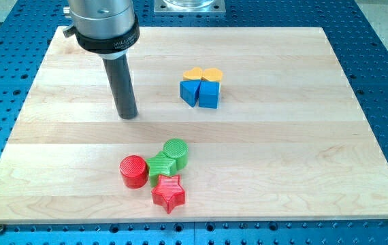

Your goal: Put your arm to the right of red star

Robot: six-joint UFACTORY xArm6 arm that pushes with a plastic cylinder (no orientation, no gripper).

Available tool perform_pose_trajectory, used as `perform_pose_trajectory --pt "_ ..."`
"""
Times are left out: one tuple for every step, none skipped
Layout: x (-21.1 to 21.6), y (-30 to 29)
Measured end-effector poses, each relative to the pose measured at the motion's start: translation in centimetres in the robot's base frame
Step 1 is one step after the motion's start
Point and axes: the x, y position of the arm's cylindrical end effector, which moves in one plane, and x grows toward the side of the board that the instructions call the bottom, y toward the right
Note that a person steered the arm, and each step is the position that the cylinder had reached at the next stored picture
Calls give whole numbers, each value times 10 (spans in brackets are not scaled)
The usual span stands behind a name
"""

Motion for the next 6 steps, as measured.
perform_pose_trajectory --pt "24 31" --pt "56 91" --pt "80 150" --pt "157 140" --pt "178 115" --pt "173 55"
